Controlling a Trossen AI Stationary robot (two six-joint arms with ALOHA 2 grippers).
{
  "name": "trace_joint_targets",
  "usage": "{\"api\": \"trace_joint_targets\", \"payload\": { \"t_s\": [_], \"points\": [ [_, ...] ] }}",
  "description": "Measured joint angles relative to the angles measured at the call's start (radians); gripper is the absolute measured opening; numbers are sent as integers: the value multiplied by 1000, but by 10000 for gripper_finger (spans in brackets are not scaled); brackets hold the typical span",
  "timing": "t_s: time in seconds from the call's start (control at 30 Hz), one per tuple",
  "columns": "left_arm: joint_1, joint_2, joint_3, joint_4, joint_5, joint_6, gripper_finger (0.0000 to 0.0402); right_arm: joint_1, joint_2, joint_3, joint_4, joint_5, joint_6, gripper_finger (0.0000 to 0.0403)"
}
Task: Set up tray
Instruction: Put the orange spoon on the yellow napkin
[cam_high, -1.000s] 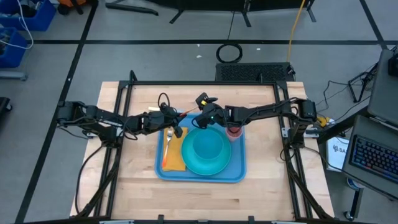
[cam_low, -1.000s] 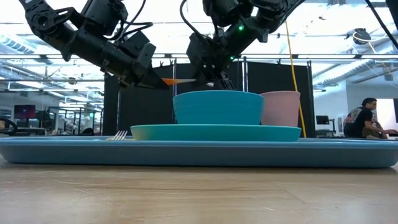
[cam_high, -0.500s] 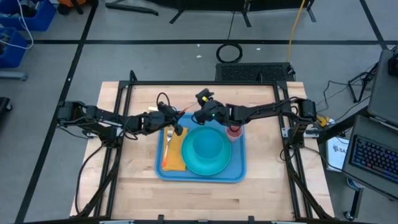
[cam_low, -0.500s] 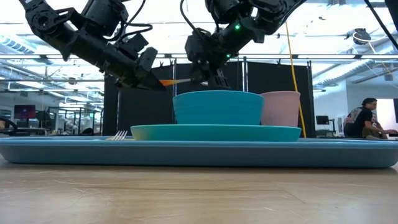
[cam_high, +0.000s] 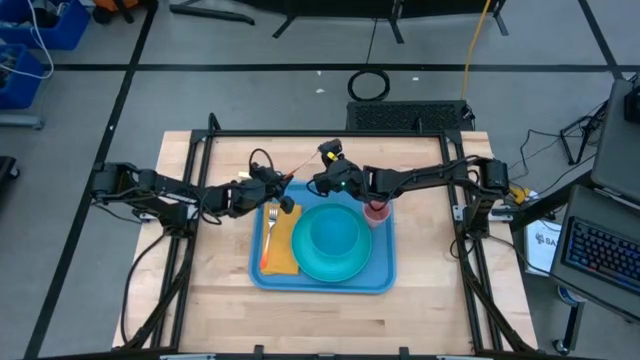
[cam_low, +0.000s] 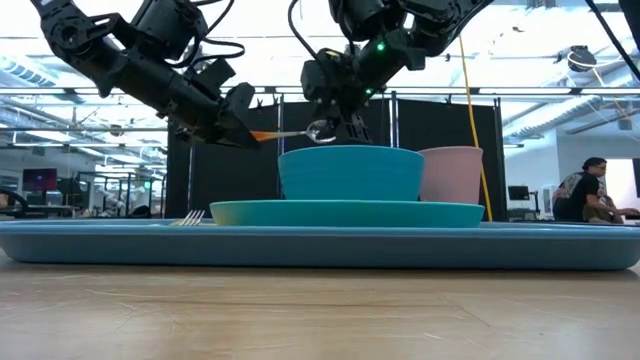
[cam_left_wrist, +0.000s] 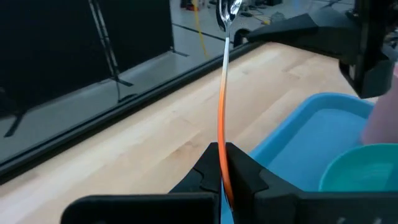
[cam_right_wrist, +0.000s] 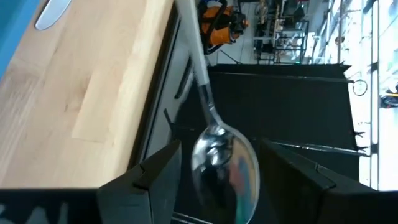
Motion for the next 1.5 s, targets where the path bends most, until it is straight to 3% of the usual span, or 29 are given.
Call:
{"api": "trace_joint_targets", "payload": {
  "t_s": [0.13,0.63,0.73,1.13,1.5],
  "points": [
    [0,0,0,0,-40,-7,5,6,0,0,-2,10,37,208],
    [-13,0,0,36,-36,-173,5,6,-4,0,14,262,263,205],
    [-42,0,0,37,-82,-209,5,6,-29,-14,18,289,299,202],
    [-220,0,-1,191,-259,-291,5,37,-334,-342,254,284,388,201],
    [-386,0,-1,217,-405,-437,5,141,-387,-506,417,275,408,201]
  ]
}}
